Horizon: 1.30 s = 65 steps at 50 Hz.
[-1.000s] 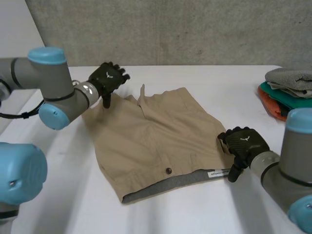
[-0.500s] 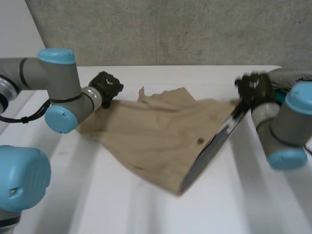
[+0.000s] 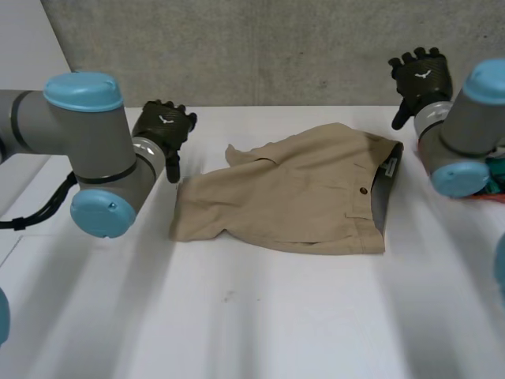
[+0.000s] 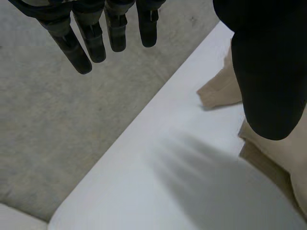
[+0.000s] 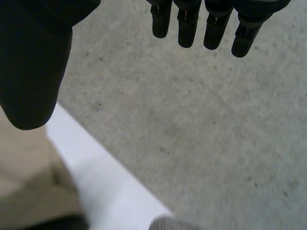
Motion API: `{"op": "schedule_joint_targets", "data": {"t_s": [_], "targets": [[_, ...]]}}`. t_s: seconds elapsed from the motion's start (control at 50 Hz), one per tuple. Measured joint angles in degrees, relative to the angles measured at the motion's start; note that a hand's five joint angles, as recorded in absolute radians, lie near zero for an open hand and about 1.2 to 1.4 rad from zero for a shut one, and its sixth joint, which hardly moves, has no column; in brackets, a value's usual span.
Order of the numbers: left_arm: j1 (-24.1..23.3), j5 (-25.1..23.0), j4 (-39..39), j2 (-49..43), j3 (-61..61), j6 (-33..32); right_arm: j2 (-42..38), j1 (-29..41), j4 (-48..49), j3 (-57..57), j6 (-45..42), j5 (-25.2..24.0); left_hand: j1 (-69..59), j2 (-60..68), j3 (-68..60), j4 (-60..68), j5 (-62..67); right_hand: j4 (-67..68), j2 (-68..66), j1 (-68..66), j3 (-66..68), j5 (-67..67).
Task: Fold the laundry.
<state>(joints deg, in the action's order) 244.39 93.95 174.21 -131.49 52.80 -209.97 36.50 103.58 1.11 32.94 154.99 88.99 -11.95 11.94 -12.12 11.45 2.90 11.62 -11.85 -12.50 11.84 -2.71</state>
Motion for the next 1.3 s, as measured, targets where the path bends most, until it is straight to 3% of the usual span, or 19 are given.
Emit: {"op": "schedule_joint_targets", "data": {"t_s": [0.1, 0.22, 0.26, 0.38, 0.52, 0.56, 0.62, 0.68, 0.76, 0.94, 0.98, 1.04, 1.3], "targets": [[0.42, -0.75, -1.06, 3.45, 4.14, 0.01, 13.01, 0.97, -9.40, 13.72, -0.62, 0.52, -0.33, 0.31, -0.27, 0.36, 0.12, 0.00, 0.00, 0.00, 0.00, 0.00], [-0.35, -2.42, -3.05, 7.75, 11.59, 0.37, 23.81, 2.22, -16.67, 29.89, -2.37, -1.67, -8.57, 8.12, -7.67, 8.73, 7.28, 0.52, -0.47, -0.42, 0.47, -0.36], [-0.84, -3.01, -4.06, 8.79, 14.32, 0.39, 26.28, 2.73, -18.06, 36.23, -2.67, -2.58, -14.92, 14.30, -13.97, 14.85, 13.45, 6.50, -6.49, -5.78, 6.44, -5.94], [-1.56, -4.03, -6.88, 10.00, 18.96, 0.51, 27.00, 3.98, -15.88, 46.89, -1.94, -4.71, -17.78, 17.56, -17.50, 18.38, 16.83, 12.95, -11.71, -11.90, 12.34, -12.23], [-1.68, -4.55, -6.95, 10.41, 20.72, 1.29, 22.99, 4.81, -7.54, 50.82, 0.00, -5.82, -15.07, 14.93, -14.74, 14.96, 13.19, 14.65, -13.49, -13.57, 14.03, -13.96], [-1.75, -4.52, -6.40, 10.35, 20.88, 1.79, 21.74, 4.92, -4.99, 51.04, 0.53, -5.77, -13.55, 13.63, -13.39, 13.50, 11.80, 22.21, -22.62, -22.17, 21.85, -21.31], [-1.92, -4.44, -5.46, 10.08, 20.94, 2.87, 20.50, 4.96, -1.48, 51.15, 1.22, -5.54, -9.74, 9.91, -9.57, 9.81, 8.06, 49.18, -49.73, -48.41, 48.92, -47.48], [-2.16, -4.47, -4.89, 9.65, 20.92, 4.00, 20.71, 5.06, 0.82, 51.51, 1.81, -5.40, -5.67, 5.75, -5.30, 5.74, 3.92, 56.22, -55.41, -53.09, 55.57, -54.71], [-2.59, -4.57, -4.54, 9.03, 20.77, 5.25, 23.44, 5.35, 2.35, 52.78, 2.41, -5.55, -3.59, 3.56, -3.21, 3.64, 1.79, 56.54, -55.41, -53.09, 55.81, -54.74], [-3.56, -4.32, -4.39, 6.99, 19.23, 6.97, 37.59, 6.92, 1.15, 54.25, 4.34, -8.40, -3.59, 3.47, -3.21, 3.57, 1.77, 55.53, -54.57, -52.22, 54.84, -53.81], [-3.70, -4.10, -4.44, 6.76, 18.97, 7.07, 38.48, 6.94, 0.13, 54.19, 4.96, -8.94, -3.59, 3.47, -3.21, 3.57, 1.77, 42.63, -40.28, -39.06, 40.72, -40.87], [-3.89, -3.62, -4.49, 6.76, 18.75, 7.29, 37.31, 6.61, -2.33, 54.13, 6.29, -9.42, -3.59, 3.47, -3.21, 3.57, 1.77, 21.43, -20.13, -19.55, 20.71, -19.53], [-3.73, -3.45, -4.31, 9.28, 19.36, 9.50, 22.83, 2.59, -3.97, 53.66, 6.33, -8.74, -3.59, 3.47, -3.21, 3.57, 1.77, 18.45, -18.47, -18.27, 18.52, -15.83]]}}
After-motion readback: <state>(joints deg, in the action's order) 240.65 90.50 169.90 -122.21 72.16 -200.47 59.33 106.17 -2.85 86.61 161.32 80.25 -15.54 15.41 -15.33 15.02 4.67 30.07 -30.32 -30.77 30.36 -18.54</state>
